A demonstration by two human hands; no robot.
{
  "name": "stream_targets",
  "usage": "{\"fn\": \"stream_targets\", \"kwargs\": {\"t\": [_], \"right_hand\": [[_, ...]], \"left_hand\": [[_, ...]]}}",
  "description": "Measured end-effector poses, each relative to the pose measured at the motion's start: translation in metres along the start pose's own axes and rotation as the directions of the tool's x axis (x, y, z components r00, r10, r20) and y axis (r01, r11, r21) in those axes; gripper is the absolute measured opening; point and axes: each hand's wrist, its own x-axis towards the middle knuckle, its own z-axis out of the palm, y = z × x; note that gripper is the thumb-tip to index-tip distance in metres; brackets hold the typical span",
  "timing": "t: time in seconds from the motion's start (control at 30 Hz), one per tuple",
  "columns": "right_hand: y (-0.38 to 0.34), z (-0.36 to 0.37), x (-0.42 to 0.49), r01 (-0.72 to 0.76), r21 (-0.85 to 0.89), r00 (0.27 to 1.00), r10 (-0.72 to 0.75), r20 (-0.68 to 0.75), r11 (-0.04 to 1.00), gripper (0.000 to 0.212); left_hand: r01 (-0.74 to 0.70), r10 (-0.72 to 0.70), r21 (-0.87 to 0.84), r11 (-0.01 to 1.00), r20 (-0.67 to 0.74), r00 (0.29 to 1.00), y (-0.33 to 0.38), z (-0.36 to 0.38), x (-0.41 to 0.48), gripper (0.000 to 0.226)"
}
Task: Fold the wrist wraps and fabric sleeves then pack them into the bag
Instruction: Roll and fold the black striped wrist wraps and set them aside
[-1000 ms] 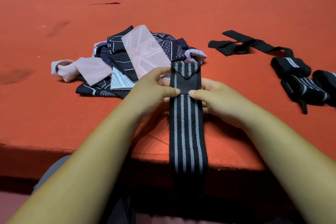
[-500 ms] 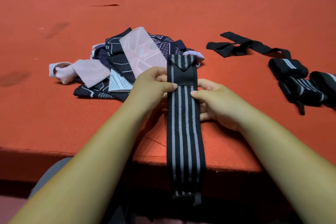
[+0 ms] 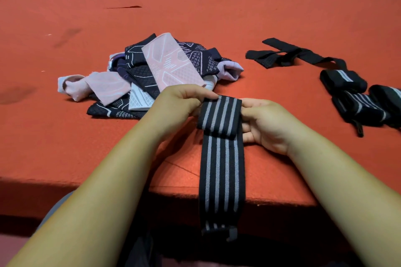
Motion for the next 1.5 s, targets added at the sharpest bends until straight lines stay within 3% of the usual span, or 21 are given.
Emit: {"fn": "stream_targets", "kwargs": {"t": [0.3,0.47,0.57,0.63,0.8,0.9,1.03,1.13,1.23,1.4,1.5], "right_hand": [[-0.008,0.005,-0.006,-0.035,0.049,0.999,0.036,-0.017,0.998,0.043],[-0.006,0.009,-0.008,-0.051,0.110,0.998,0.055,-0.031,0.993,0.061],[-0.001,0.016,-0.010,0.023,0.061,0.997,-0.018,-0.072,0.998,0.038],[0.002,0.018,-0.009,0.062,0.028,0.993,-0.058,-0.107,0.998,0.034],[0.006,0.023,-0.004,0.127,-0.048,0.975,-0.134,-0.176,0.991,0.056],[0.008,0.025,0.000,0.147,-0.091,0.964,-0.163,-0.212,0.985,0.058],[0.008,0.023,0.005,0.179,-0.219,0.923,-0.241,-0.301,0.959,0.044],[0.008,0.023,0.007,0.207,-0.273,0.889,-0.297,-0.348,0.940,0.039],[0.010,0.024,0.007,0.219,-0.307,0.873,-0.326,-0.364,0.926,0.041],[0.009,0.024,0.003,0.208,-0.337,0.887,-0.322,-0.331,0.918,0.046],[0.008,0.024,0.003,0.182,-0.294,0.910,-0.274,-0.311,0.938,0.062]], "left_hand": [[0.000,0.003,0.070,0.998,-0.047,0.999,0.004,0.007,-0.008,0.046],[-0.015,0.026,0.130,0.991,-0.086,0.996,0.005,0.013,-0.013,0.050],[-0.008,0.021,0.143,0.990,-0.085,0.996,0.004,0.013,-0.012,0.050],[0.005,0.005,0.126,0.992,-0.079,0.997,0.004,0.013,-0.011,0.050],[0.036,-0.036,0.005,0.999,-0.073,0.997,-0.001,0.011,-0.010,0.041],[0.097,-0.107,-0.125,0.987,-0.071,0.992,0.004,0.013,-0.012,0.027],[0.233,-0.221,-0.097,0.968,0.122,0.968,0.010,0.013,-0.019,0.024],[0.233,-0.229,0.014,0.972,0.242,0.943,0.004,0.013,-0.020,0.030],[0.193,-0.195,0.030,0.981,0.238,0.952,-0.003,0.016,-0.017,0.024],[0.188,-0.168,-0.088,0.978,0.202,0.965,-0.006,0.018,-0.014,0.021],[0.145,-0.126,-0.140,0.979,0.135,0.983,-0.008,0.016,-0.012,0.021]]}}
